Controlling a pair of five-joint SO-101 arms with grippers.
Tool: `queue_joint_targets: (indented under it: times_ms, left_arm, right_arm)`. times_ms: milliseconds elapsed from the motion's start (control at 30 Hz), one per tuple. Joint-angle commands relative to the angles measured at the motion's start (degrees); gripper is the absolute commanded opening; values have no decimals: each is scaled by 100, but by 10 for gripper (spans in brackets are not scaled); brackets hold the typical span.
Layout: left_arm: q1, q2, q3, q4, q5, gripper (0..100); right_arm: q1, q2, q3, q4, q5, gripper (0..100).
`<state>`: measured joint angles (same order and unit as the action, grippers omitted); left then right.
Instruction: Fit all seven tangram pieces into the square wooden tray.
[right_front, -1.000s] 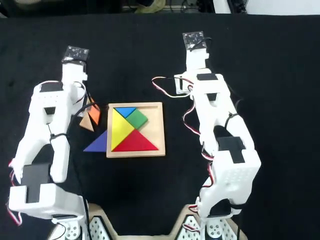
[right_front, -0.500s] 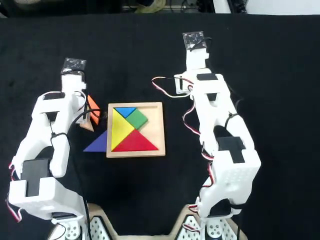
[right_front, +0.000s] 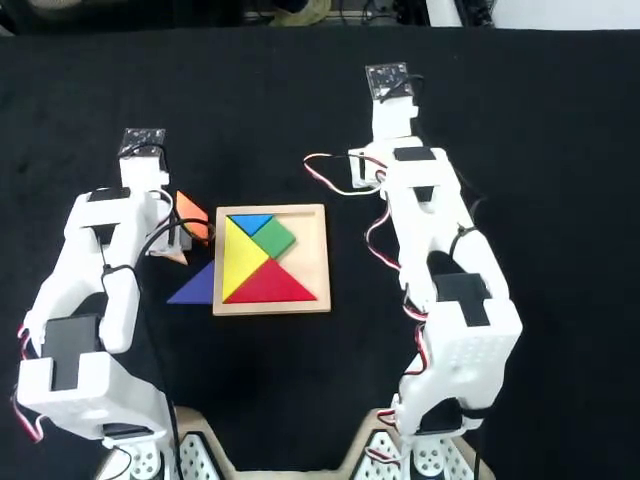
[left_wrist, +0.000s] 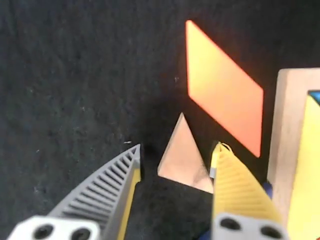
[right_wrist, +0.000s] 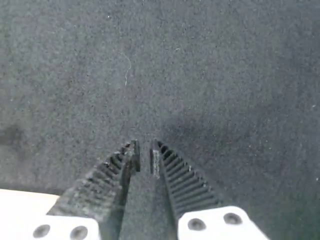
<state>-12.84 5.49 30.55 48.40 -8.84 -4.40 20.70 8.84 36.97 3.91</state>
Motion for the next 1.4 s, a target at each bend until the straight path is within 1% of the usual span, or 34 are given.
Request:
queue_joint_targets:
  times_ms: [0, 100, 267, 400, 467, 733, 867, 1000, 1067, 1200, 1367]
  left_arm:
    - [-207, -62, -84, 53, 290, 213]
    - [-171, -18, -145, 18, 510, 202]
    - [101, -9, -92, 62, 536, 202]
    - [57, 0, -163, -79, 756, 202]
    - [48, 0, -136, -185, 756, 202]
    - [48, 0, -136, -185, 747, 205]
    - [40, 0, -127, -176, 580, 205]
    - [-84, 105, -189, -185, 598, 206]
    - [-75, 202, -251, -105, 598, 205]
    - [-75, 519, -708, 369, 598, 202]
    - [-75, 993, -1218, 659, 607, 201]
  right_arm:
    - [53, -22, -48, -114, 9, 45]
    - [53, -22, -48, -114, 9, 45]
    - [53, -22, -40, -114, 9, 45]
    - [53, -22, -40, -114, 9, 45]
    - [53, -22, -40, -114, 9, 45]
    - [53, -22, -40, -114, 9, 45]
    - [53, -13, -40, -114, 9, 45]
    - [53, -13, -31, -114, 9, 45]
    - [53, -13, -31, -114, 9, 45]
    - [53, -13, -31, -114, 9, 45]
    - [53, -13, -31, -114, 9, 45]
